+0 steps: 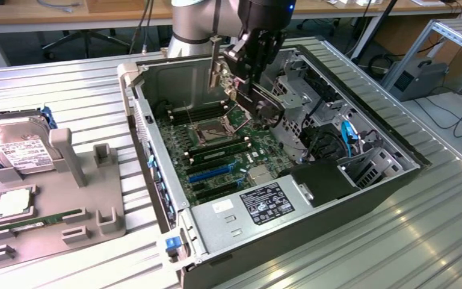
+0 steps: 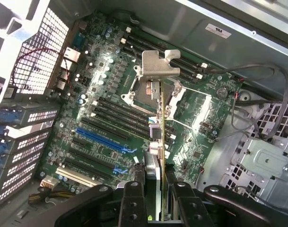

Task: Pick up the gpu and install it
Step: 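Insert the gpu into the slot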

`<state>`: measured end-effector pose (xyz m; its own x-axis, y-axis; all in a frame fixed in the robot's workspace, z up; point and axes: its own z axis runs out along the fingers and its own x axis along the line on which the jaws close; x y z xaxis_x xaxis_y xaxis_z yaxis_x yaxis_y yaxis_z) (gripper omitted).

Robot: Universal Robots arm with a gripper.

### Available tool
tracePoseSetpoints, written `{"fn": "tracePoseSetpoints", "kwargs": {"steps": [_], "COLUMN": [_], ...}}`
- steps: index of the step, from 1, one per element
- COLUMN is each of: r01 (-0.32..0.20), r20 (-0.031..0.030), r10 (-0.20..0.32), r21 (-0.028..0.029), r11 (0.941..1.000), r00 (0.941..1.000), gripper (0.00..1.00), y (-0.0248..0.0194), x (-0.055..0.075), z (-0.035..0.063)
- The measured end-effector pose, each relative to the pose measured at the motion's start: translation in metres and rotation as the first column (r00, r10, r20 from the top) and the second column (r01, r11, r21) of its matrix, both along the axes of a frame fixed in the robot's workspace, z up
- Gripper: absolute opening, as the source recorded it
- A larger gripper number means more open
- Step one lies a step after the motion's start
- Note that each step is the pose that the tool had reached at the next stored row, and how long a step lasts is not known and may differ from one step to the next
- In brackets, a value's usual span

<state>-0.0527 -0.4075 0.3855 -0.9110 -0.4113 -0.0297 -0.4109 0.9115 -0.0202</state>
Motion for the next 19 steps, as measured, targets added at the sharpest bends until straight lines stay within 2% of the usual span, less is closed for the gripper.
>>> {"fn": "tracePoseSetpoints", "kwargs": {"steps": [10, 19], "r01": [-0.053, -0.112], "r20": [0.0000, 0.0000], "r10": [0.053, 0.112], "r21": [0.0000, 0.0000], "r11": [0.9986, 0.9937], "r00": [0.9986, 0.9937], "gripper": [0.27, 0.27], "y": [0.0000, 0.0000], "x": [0.0000, 0.0000], "z": [0.0000, 0.0000]}}
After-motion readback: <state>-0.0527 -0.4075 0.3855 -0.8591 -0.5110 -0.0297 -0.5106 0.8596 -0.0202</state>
